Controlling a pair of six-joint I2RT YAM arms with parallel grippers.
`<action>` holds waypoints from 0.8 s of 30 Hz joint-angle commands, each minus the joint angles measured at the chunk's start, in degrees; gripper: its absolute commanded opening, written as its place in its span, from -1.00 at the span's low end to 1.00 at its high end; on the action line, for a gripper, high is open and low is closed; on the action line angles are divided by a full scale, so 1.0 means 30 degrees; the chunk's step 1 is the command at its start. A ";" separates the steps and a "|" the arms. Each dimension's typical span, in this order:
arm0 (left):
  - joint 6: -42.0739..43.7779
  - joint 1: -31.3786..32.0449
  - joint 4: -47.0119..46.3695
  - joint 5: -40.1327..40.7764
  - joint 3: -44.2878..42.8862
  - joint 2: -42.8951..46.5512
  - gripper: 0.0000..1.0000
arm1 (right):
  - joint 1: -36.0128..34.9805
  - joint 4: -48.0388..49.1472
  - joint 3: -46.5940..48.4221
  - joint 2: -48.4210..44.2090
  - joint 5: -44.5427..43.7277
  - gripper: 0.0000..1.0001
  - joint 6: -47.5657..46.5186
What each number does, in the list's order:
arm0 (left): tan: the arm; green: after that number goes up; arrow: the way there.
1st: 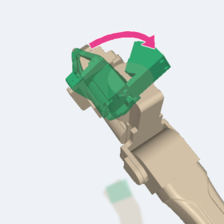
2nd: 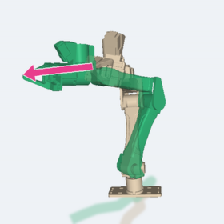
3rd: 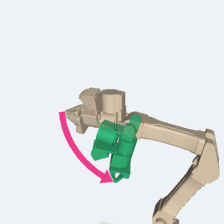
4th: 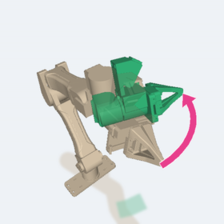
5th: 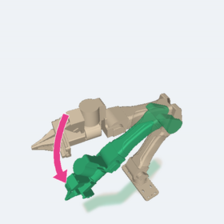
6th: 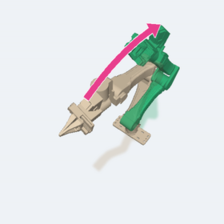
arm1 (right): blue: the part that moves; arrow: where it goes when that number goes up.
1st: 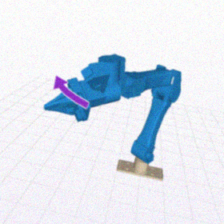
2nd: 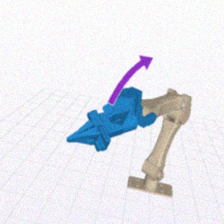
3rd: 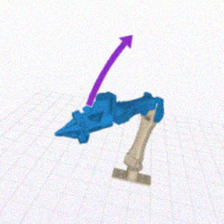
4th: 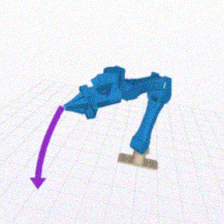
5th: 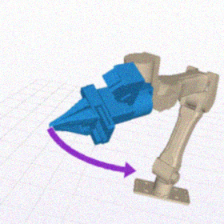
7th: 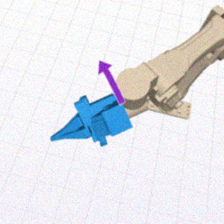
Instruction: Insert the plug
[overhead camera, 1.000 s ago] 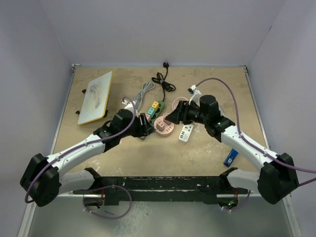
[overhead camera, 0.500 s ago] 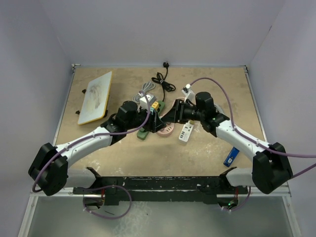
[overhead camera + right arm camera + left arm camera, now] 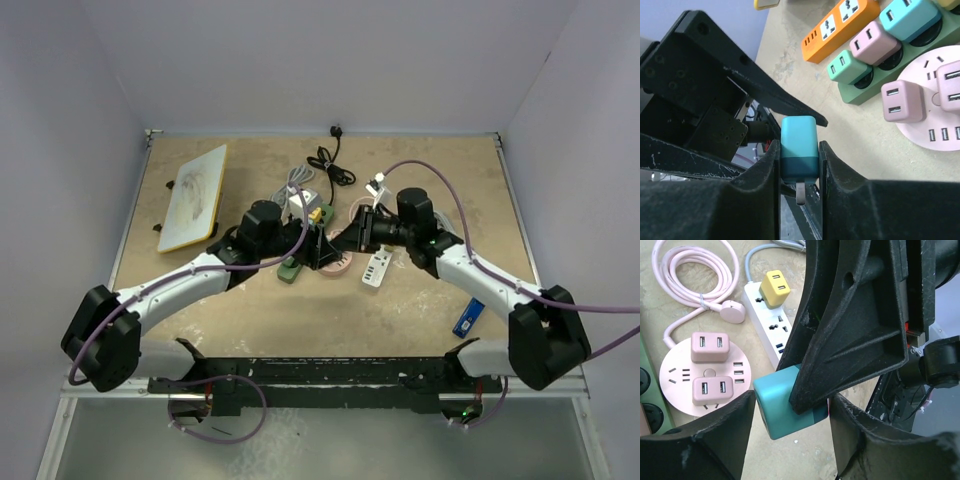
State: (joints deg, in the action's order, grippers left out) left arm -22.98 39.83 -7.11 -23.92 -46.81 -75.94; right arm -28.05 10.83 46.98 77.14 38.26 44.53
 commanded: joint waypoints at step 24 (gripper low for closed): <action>-0.7892 0.0048 -0.3349 -0.3487 -0.1109 0.4017 0.00 | 0.2378 0.8701 0.0244 -0.5263 0.9668 -0.82 -0.1778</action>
State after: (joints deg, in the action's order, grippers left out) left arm -42.19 40.25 -9.06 -28.56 -48.31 -63.86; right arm -20.67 31.92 44.51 63.18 61.30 39.07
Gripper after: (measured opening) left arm 0.516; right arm 0.309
